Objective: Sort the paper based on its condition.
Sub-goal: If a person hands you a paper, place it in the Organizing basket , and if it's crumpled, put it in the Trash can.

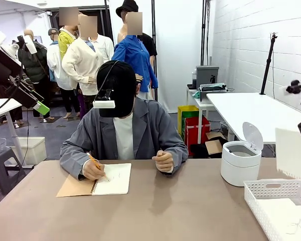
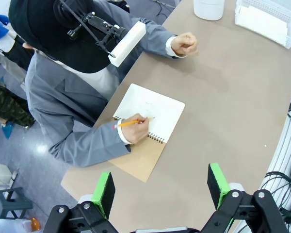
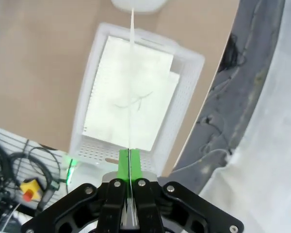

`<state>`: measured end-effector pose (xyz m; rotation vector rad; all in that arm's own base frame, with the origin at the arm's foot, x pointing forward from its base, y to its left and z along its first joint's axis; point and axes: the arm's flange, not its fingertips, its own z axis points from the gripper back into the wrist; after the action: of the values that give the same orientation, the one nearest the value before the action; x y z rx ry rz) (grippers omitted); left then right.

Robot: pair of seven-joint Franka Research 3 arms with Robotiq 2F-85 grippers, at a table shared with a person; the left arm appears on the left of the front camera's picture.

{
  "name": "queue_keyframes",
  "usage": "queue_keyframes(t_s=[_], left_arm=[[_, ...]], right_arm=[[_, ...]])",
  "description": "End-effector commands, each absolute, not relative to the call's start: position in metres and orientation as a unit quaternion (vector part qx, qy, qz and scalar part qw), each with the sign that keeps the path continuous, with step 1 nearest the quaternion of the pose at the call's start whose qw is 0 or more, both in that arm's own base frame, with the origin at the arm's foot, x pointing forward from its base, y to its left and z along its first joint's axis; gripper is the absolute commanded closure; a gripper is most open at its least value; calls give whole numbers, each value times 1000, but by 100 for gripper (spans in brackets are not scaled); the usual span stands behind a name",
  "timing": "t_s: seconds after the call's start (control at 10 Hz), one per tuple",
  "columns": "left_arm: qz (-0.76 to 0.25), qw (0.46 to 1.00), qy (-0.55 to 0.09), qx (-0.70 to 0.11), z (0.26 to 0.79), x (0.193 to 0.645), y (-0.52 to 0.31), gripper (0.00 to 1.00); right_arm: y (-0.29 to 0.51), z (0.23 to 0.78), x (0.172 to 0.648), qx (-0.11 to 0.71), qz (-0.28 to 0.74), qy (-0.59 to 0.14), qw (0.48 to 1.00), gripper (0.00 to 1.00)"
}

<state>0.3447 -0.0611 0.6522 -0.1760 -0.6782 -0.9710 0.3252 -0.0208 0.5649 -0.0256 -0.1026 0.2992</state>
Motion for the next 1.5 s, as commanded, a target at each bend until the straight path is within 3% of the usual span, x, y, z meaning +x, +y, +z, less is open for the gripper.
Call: queue_keyframes(t_s=[0.0,0.3,0.4,0.5,0.8,1.0,1.4], left_arm=[[-457,826,-319,-84,652,344,-60,0],[-457,826,-319,-84,652,344,-60,0],[-457,826,-319,-84,652,344,-60,0],[-457,826,-319,-84,652,344,-60,0],[-457,826,-319,-84,652,344,-60,0],[-457,826,-319,-84,652,344,-60,0],[-457,826,-319,-84,652,344,-60,0]], right_arm=[[-17,546,303,-13,109,-62,992,100],[-9,527,303,22,74,-55,996,100],[-7,546,309,48,89,-53,993,100],[-15,531,296,9,90,-43,995,100],[-13,535,298,21,88,-46,995,100],[-15,509,317,80,57,-65,993,100],[-13,469,330,91,36,-42,994,100]])
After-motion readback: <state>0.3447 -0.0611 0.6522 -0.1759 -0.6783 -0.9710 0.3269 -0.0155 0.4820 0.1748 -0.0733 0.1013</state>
